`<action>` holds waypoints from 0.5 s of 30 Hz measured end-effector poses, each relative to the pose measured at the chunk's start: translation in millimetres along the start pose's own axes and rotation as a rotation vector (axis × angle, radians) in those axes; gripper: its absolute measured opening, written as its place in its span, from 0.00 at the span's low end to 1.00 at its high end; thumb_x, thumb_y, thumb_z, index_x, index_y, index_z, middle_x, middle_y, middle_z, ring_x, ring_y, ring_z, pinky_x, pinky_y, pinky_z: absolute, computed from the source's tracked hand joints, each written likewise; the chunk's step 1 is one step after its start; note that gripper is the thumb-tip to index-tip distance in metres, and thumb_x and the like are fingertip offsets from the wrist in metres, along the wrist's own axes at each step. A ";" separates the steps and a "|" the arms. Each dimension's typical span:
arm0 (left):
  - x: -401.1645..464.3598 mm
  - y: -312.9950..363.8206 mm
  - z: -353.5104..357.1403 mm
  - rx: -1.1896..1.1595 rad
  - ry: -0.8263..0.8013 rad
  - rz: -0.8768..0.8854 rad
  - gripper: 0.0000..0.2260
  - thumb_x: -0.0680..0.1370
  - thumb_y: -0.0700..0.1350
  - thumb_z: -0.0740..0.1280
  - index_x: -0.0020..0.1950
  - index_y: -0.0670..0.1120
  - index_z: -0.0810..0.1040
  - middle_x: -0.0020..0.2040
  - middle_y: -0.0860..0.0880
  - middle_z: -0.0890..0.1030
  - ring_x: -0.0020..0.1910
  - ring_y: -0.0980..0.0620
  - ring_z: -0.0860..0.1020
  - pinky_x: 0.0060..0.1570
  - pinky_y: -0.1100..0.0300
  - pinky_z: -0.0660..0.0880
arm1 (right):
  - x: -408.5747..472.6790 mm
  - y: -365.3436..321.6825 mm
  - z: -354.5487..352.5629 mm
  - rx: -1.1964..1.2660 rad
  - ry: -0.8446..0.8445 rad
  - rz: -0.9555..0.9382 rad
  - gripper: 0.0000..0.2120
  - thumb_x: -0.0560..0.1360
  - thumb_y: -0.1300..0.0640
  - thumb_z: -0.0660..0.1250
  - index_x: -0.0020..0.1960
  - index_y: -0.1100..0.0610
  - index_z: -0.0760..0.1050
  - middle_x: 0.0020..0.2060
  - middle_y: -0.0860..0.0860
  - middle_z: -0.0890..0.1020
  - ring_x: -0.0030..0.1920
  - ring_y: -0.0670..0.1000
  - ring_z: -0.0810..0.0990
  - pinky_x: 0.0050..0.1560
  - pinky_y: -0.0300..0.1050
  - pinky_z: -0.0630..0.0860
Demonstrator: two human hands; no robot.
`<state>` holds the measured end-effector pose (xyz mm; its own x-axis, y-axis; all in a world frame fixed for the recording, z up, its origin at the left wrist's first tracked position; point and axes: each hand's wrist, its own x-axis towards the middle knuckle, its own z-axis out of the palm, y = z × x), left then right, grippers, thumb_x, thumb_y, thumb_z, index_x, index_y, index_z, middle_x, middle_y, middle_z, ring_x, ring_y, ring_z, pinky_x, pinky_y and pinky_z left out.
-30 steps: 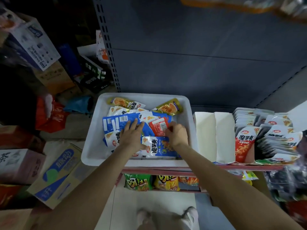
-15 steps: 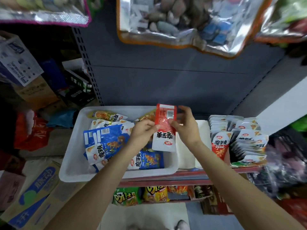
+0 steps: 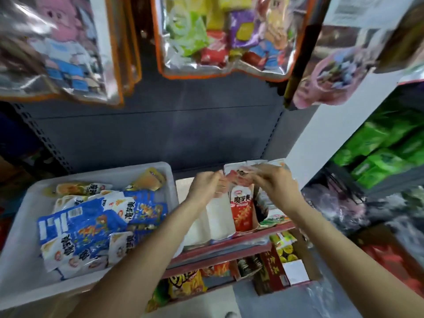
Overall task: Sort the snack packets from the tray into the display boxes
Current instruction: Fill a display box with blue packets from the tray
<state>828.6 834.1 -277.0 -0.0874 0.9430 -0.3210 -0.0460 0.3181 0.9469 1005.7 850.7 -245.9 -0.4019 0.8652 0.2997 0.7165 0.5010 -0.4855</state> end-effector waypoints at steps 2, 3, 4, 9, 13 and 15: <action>5.5 -6.7 5.5 0.273 0.079 0.109 0.09 0.80 0.43 0.60 0.45 0.45 0.78 0.43 0.51 0.80 0.44 0.52 0.78 0.47 0.58 0.74 | -1.8 12.4 -12.5 0.047 0.021 0.051 0.05 0.74 0.60 0.69 0.40 0.59 0.78 0.28 0.41 0.73 0.31 0.45 0.70 0.33 0.32 0.65; 7.8 -10.4 5.7 0.407 0.117 0.170 0.08 0.80 0.42 0.60 0.49 0.44 0.79 0.47 0.51 0.79 0.49 0.52 0.77 0.51 0.58 0.71 | -2.1 15.3 -18.5 0.075 0.015 0.073 0.06 0.74 0.61 0.70 0.38 0.56 0.77 0.27 0.42 0.73 0.31 0.44 0.71 0.33 0.29 0.66; 10.4 -14.7 4.7 0.530 0.142 0.231 0.08 0.79 0.41 0.61 0.54 0.43 0.78 0.52 0.50 0.77 0.54 0.52 0.75 0.54 0.60 0.69 | -2.2 17.3 -23.4 0.104 0.009 0.088 0.10 0.73 0.61 0.71 0.35 0.51 0.75 0.27 0.42 0.73 0.30 0.42 0.72 0.33 0.28 0.66; 26.4 -32.1 -9.5 1.031 0.053 0.344 0.23 0.79 0.44 0.61 0.73 0.45 0.63 0.74 0.48 0.63 0.72 0.47 0.60 0.69 0.56 0.59 | 2.0 20.1 -28.1 0.156 -0.031 0.144 0.21 0.71 0.58 0.73 0.28 0.45 0.65 0.23 0.42 0.70 0.27 0.43 0.69 0.31 0.34 0.64; 31.1 -35.6 -13.1 1.170 -0.066 0.286 0.28 0.79 0.47 0.61 0.77 0.47 0.55 0.77 0.49 0.54 0.76 0.49 0.51 0.74 0.53 0.53 | 9.0 23.2 -21.8 0.096 -0.224 0.120 0.07 0.73 0.59 0.71 0.39 0.50 0.76 0.32 0.43 0.77 0.33 0.43 0.74 0.37 0.43 0.70; 31.9 -33.8 -10.7 1.198 -0.089 0.280 0.28 0.79 0.47 0.61 0.77 0.47 0.54 0.77 0.49 0.54 0.76 0.49 0.50 0.74 0.52 0.52 | 11.5 24.8 -10.1 0.023 -0.312 0.121 0.01 0.73 0.63 0.69 0.44 0.58 0.78 0.36 0.49 0.78 0.36 0.50 0.75 0.38 0.44 0.67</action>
<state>816.6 852.4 -319.4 0.1224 0.9815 -0.1470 0.9085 -0.0512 0.4147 1024.6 873.0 -246.2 -0.4727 0.8809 -0.0256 0.7581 0.3916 -0.5214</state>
